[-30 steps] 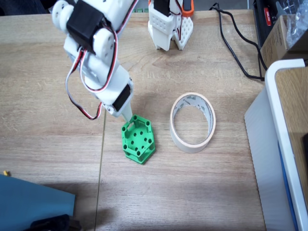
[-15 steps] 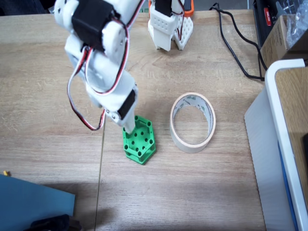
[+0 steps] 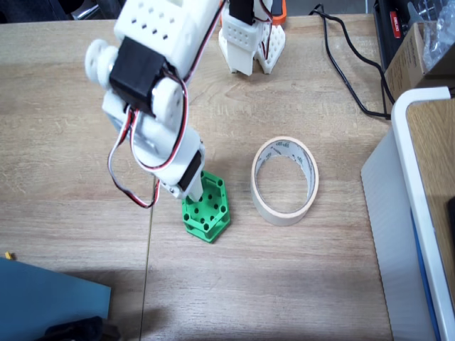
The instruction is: Grasp a component and put it in the bin.
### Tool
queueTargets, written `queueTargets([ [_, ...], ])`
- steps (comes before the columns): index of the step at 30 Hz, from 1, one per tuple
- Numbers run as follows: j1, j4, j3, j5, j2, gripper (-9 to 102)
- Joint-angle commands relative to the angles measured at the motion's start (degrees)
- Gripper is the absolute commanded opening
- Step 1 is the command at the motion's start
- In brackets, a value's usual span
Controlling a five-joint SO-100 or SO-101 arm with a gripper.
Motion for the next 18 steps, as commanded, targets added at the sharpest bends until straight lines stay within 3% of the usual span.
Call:
queueTargets([
  [1,-0.2,-0.3,-3.2,0.6,0.1,16],
  [11,-0.3,-0.3,-3.2,0.8,-3.3,16],
  [18,-0.3,-0.3,-3.2,0.8,-5.4,8],
])
